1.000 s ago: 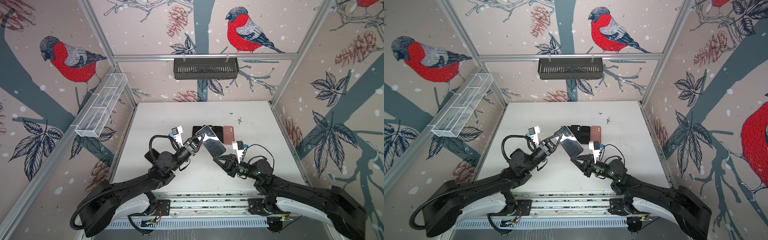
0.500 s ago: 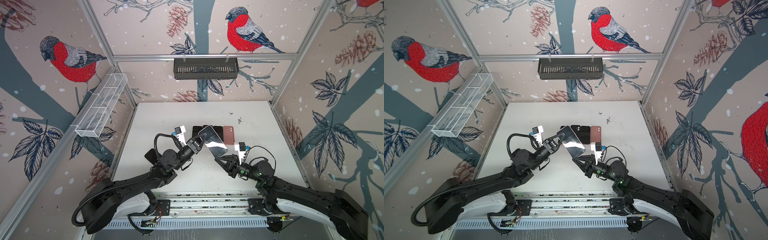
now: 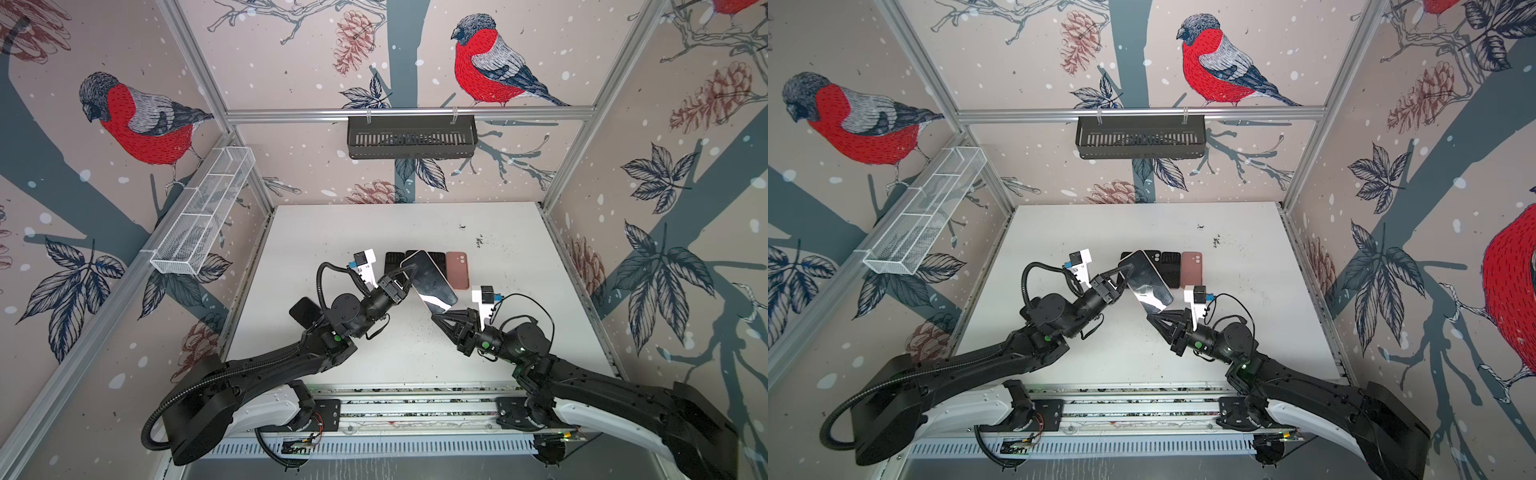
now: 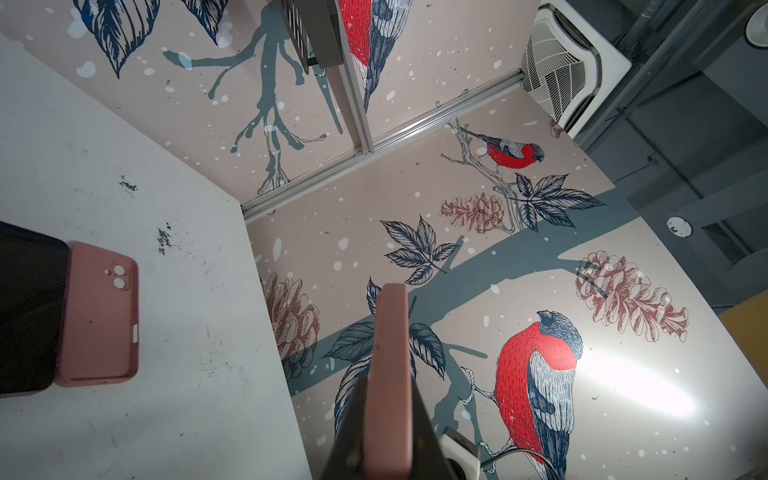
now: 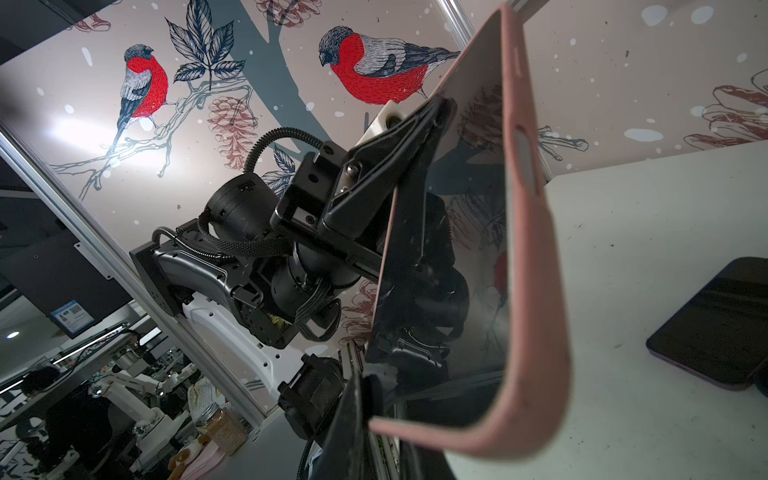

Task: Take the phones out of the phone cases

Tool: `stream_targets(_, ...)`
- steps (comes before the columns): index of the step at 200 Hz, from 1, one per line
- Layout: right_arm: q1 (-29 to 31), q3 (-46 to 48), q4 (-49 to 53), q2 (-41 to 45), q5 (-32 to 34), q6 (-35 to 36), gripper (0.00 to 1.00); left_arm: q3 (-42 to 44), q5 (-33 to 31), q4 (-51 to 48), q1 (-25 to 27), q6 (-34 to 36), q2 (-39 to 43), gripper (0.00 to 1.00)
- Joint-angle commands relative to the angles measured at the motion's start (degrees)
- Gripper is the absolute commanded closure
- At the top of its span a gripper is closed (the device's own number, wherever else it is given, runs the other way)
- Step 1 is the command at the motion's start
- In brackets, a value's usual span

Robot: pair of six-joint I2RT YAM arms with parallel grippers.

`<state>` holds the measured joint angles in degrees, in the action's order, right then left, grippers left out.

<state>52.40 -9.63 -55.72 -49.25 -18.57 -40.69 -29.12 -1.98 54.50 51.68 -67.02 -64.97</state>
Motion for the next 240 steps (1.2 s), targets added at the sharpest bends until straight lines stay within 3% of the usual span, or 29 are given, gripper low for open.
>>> stream_targets(1,-0.26,0.12,7.77,-0.40,6.29,7.41,0.88,-0.96,2.77,-1.55,1.05,-1.77,-0.14,1.00)
stream_targets(111,-0.36,-1.01,12.38,-3.21,14.32,15.07,0.83,-2.10,5.09,-1.38,1.32,-3.64,-1.98,1.00)
stream_targets(194,-1.39,-2.96,15.70,-4.39,24.99,18.01,0.79,-2.86,6.08,-1.91,1.32,-4.02,-3.13,1.00)
stream_targets(240,-1.86,1.15,14.65,2.12,22.10,16.75,0.62,-2.53,5.58,-3.08,1.22,-3.47,-1.68,1.00)
